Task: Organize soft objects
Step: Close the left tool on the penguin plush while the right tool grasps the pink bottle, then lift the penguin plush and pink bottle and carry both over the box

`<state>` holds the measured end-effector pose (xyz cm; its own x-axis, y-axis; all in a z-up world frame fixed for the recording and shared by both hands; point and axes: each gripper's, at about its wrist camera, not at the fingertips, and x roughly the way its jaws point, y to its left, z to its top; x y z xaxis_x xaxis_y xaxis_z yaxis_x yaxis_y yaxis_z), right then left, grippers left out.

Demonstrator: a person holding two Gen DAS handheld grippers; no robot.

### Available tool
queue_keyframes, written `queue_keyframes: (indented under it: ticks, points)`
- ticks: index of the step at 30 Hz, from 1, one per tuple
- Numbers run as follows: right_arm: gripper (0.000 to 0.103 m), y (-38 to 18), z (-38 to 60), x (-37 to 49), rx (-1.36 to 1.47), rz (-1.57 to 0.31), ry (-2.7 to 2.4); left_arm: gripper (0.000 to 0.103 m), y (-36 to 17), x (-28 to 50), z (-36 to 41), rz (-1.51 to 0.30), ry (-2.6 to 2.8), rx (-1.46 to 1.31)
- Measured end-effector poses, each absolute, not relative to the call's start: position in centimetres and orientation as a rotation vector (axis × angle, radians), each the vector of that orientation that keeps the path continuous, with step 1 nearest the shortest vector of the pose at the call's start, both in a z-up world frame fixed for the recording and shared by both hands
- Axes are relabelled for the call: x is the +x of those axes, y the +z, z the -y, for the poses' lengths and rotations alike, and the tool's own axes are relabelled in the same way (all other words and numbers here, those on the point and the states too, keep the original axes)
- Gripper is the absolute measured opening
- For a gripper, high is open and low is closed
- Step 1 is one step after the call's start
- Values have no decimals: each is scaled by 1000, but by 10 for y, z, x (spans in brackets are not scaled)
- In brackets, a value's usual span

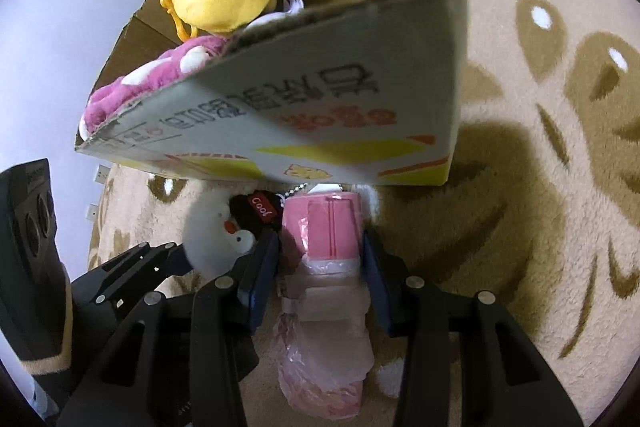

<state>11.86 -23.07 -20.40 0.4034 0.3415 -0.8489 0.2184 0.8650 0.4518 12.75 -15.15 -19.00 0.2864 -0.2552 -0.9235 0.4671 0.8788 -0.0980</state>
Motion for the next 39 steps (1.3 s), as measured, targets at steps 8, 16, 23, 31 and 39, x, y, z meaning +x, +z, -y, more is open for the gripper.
queue_keyframes:
  ticks: [8, 16, 23, 31, 39]
  points:
    - [40, -202, 237, 117, 541, -1169, 73, 31, -189, 128, 150, -1176, -459, 235]
    - [41, -208, 236, 119, 553, -1171, 72, 24, -184, 126, 144, -1162, -453, 246]
    - [30, -202, 238, 114, 531, -1141, 68, 19, -175, 120, 140, -1154, -449, 237]
    - [21, -191, 248, 100, 536, -1099, 27, 13, -162, 110, 125, -1134, -436, 236]
    - [19, -166, 254, 81, 499, -1002, 33, 13, -136, 87, 99, -1097, -398, 222]
